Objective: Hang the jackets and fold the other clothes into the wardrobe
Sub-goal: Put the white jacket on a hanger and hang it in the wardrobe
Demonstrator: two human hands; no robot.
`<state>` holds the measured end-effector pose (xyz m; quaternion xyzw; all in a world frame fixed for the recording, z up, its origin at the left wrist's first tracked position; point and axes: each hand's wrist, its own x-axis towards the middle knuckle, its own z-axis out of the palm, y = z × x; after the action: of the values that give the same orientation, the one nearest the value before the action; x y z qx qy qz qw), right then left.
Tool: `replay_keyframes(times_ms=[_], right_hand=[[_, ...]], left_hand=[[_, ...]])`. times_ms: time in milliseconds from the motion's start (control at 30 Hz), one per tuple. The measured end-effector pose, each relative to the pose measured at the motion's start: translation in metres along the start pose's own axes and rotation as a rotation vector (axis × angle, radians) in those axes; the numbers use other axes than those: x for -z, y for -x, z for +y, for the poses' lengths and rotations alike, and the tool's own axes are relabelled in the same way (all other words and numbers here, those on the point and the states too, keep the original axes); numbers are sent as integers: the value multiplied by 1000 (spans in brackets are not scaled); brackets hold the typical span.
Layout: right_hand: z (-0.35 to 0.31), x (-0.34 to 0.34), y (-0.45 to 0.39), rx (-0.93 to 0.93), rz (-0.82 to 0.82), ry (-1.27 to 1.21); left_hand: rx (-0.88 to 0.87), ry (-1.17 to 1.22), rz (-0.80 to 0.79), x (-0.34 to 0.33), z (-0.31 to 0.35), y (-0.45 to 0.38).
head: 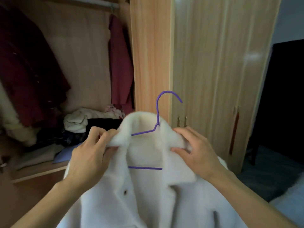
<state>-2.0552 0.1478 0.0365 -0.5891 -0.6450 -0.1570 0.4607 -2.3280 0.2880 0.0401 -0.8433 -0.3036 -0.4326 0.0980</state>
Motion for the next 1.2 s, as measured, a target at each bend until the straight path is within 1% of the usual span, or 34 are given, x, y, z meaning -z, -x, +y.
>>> replay_keyframes(times_ms=[100, 267, 367, 433, 567, 700, 800, 900, 1033, 1200], right_hand=[[-6, -24, -24, 75, 81, -41], [-21, -66, -70, 182, 149, -64], [-33, -96, -101, 256, 213, -43], [-41, -119, -123, 285, 255, -39], [-60, -164, -173, 339, 293, -75], [-76, -204, -219, 383, 377, -76], [-82, -235, -246, 380, 426, -99], [-81, -265, -268, 374, 434, -143], [-69, -301, -299, 374, 417, -227], [-46, -339, -355, 405, 439, -339]], left_hand=[[21, -59, 77, 9, -15, -1], [47, -144, 221, 21, -54, -12], [18, -196, 306, 30, -87, -22], [-14, -224, 330, 36, -115, -32], [-19, -272, 385, 50, -166, -57], [-46, -355, 420, 65, -210, -82], [-49, -439, 455, 70, -237, -93], [-56, -511, 462, 69, -260, -104], [-32, -561, 433, 58, -286, -122], [1, -635, 398, 44, -312, -167]])
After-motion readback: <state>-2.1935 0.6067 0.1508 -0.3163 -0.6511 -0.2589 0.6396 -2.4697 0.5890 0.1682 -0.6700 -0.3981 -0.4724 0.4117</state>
